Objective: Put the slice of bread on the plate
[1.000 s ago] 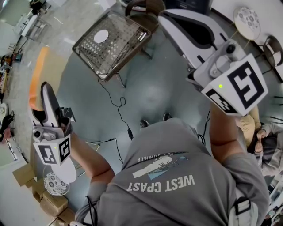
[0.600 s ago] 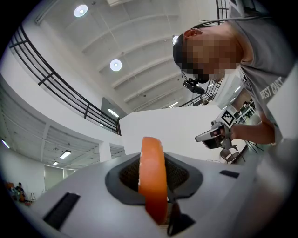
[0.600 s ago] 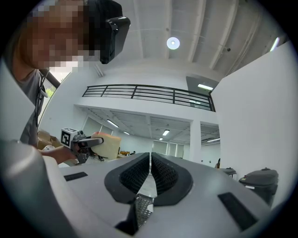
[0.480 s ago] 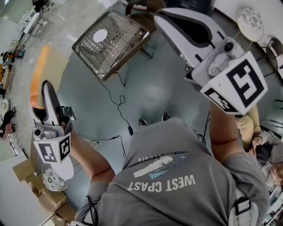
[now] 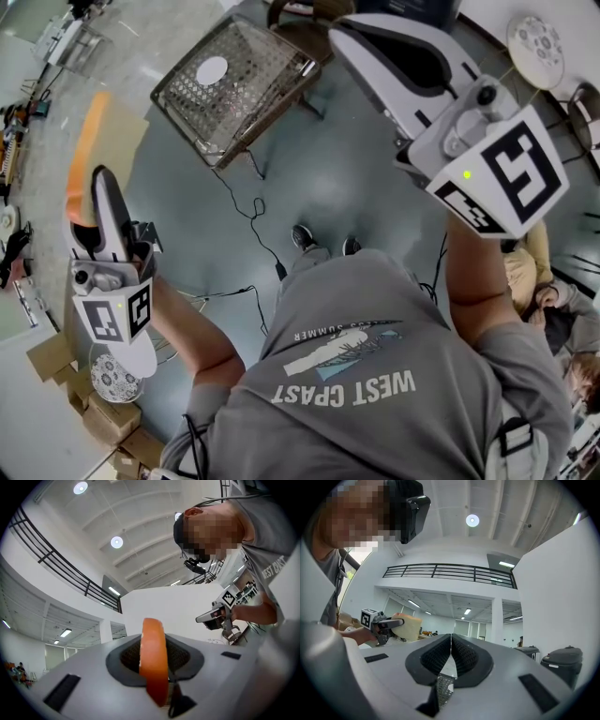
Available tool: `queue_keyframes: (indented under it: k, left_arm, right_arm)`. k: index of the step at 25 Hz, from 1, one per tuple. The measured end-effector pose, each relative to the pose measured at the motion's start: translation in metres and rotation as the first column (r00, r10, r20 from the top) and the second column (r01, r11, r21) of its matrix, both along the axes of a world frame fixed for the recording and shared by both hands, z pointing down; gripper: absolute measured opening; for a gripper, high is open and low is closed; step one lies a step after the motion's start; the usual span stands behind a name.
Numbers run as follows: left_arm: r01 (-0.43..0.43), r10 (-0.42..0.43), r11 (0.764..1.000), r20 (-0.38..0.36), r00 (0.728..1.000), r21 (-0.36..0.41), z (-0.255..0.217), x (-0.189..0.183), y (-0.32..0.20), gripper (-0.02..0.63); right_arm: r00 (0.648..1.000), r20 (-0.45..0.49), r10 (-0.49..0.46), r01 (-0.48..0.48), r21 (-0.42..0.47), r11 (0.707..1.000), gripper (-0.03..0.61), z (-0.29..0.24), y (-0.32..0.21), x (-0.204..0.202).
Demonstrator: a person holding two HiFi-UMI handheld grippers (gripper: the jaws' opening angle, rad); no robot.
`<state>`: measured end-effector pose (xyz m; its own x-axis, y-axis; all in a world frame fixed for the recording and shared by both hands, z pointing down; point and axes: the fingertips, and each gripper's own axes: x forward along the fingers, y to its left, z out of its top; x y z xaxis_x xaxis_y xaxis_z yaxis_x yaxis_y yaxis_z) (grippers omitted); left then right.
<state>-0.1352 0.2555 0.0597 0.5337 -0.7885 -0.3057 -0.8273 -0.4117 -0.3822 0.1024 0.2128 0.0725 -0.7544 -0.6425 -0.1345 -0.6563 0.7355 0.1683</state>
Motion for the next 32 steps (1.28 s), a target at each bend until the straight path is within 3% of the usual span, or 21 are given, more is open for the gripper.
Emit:
queue_keyframes:
  k: [20,32]
  left_arm:
    - [-0.129,0.130,0.991,-0.057,0.990,0.026,-0.004,-0.092,-0.099,0.096]
    - [-0.081,0.081,0.997,-0.072,0.994,0.000,0.006,-0.086,-0.123,0.097]
  right_arm:
    - [0.993,-0.055,0.104,-0.104,0.011,0.995,0.006,-0.008,-0.071,-0.099]
    - [0.996,-0.066,0.054,-0.055,-0.010,0.998,0.006,-0.003,-0.102,-0.093]
